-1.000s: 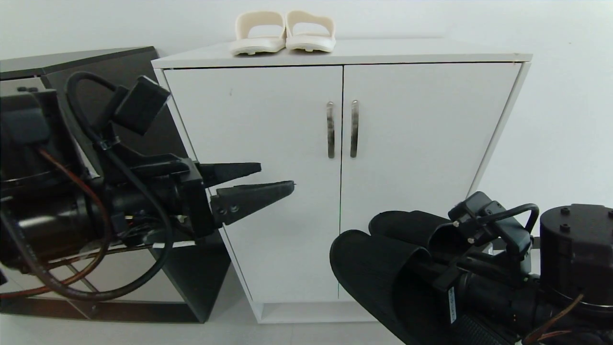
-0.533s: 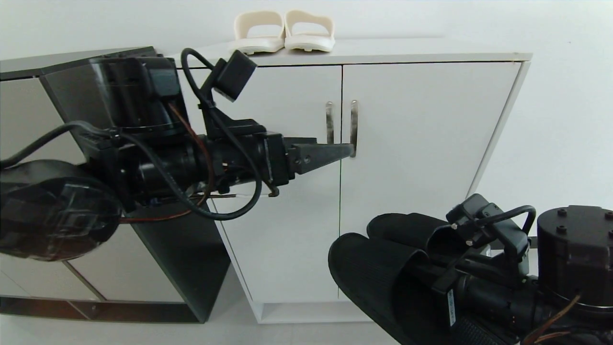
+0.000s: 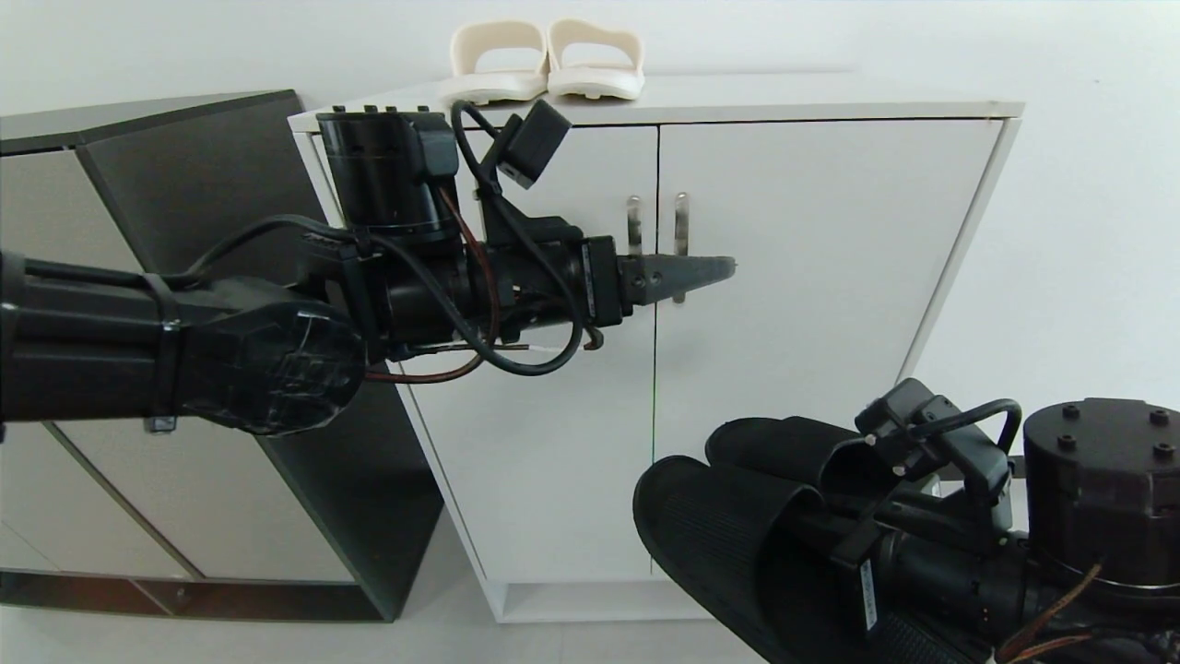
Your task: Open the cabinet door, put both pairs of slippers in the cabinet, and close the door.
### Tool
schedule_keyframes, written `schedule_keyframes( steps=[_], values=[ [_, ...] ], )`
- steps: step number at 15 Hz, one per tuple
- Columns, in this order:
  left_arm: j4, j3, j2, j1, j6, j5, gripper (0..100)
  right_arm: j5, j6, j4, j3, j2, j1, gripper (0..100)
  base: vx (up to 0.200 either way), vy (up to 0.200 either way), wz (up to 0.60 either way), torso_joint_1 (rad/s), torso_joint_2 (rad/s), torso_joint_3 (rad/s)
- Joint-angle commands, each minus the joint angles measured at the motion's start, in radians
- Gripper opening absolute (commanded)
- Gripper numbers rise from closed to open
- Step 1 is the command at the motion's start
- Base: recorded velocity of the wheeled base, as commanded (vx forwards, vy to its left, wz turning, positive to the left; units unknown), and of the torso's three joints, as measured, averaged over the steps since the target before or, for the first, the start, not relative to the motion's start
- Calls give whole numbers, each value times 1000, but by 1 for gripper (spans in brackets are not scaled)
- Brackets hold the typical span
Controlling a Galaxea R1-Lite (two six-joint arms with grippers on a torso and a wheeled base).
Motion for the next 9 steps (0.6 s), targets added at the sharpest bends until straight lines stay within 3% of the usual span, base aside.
schedule_keyframes(
  steps=[1,9],
  values=[
    [1,-57,44,1,-18,2,100,0,-1,0,1,5,0,0,0,0,0,0,0,0],
    [12,-166,128,15,-20,42,100,-3,-4,0,1,-8,0,0,0,0,0,0,0,0]
  ],
)
